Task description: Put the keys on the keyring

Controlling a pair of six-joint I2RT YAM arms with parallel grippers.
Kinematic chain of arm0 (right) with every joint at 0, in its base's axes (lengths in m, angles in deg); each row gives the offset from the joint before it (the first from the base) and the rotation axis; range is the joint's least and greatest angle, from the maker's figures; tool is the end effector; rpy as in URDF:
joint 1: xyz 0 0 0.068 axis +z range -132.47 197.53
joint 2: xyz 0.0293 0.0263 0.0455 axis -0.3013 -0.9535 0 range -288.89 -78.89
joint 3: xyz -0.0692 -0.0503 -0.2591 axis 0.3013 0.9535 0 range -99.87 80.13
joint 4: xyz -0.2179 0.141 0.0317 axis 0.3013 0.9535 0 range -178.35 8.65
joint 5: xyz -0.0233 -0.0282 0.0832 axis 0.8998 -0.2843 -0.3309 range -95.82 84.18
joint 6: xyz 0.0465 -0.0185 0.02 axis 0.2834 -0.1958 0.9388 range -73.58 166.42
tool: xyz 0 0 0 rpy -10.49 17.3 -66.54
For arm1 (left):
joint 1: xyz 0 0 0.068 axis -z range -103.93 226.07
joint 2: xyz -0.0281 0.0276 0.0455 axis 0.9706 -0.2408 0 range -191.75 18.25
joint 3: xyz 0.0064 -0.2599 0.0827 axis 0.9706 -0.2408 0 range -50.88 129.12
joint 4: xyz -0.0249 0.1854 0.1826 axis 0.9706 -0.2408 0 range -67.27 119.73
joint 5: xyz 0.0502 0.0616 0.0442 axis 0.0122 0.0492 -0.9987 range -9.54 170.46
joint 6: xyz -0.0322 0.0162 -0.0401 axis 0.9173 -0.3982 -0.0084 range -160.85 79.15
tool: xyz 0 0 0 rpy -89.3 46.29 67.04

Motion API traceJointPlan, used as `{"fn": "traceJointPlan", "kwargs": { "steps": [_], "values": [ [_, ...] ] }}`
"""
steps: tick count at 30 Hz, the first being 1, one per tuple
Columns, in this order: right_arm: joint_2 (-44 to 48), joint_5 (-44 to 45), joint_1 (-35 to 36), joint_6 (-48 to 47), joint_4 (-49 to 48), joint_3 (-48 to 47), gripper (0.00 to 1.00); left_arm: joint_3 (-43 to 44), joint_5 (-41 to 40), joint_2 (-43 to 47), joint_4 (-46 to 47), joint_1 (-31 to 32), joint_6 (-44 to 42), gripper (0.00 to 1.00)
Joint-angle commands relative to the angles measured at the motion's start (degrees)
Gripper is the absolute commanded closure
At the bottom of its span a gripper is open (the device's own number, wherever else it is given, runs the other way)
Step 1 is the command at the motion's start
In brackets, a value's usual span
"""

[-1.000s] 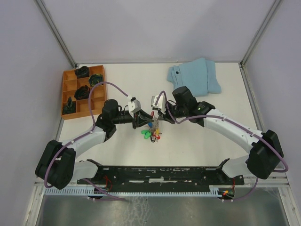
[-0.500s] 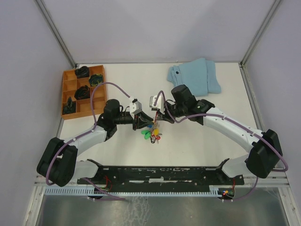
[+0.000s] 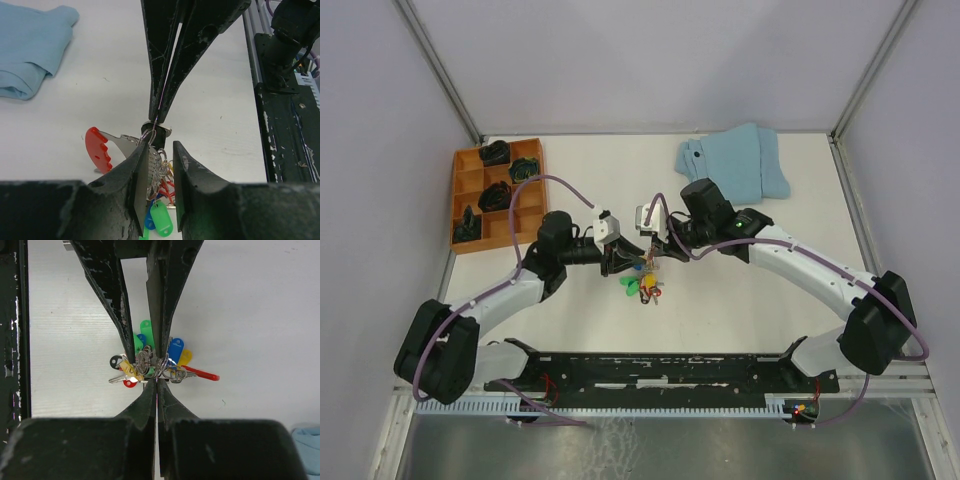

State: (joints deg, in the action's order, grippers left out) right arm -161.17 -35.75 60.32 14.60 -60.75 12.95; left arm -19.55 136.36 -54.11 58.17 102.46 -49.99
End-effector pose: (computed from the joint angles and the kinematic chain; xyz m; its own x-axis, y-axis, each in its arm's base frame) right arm 0.2182 0.2261 0.2982 0.0293 -0.5953 -0.8030 -0.9913 0.0859 -0.0999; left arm 0.2162 -0.1402 0.2291 -0.0380 0.1183 -0.9922 0.9918 0.1256 -0.0230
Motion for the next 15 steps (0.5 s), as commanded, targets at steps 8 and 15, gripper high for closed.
{"fn": "traceJointPlan", "kwargs": {
  "steps": [8, 15],
  "values": [
    [0.7, -1.8, 0.5, -1.5, -0.7, -2.6, 0.99, 1.2, -1.8, 3.6, 0.2, 0.1, -4.7, 0.65],
    [1.2, -2.7, 0.5, -1.6, -0.6, -2.4, 0.99, 3.3, 2.9, -0.1, -0.2, 0.1, -4.8, 0.65]
  ]
}}
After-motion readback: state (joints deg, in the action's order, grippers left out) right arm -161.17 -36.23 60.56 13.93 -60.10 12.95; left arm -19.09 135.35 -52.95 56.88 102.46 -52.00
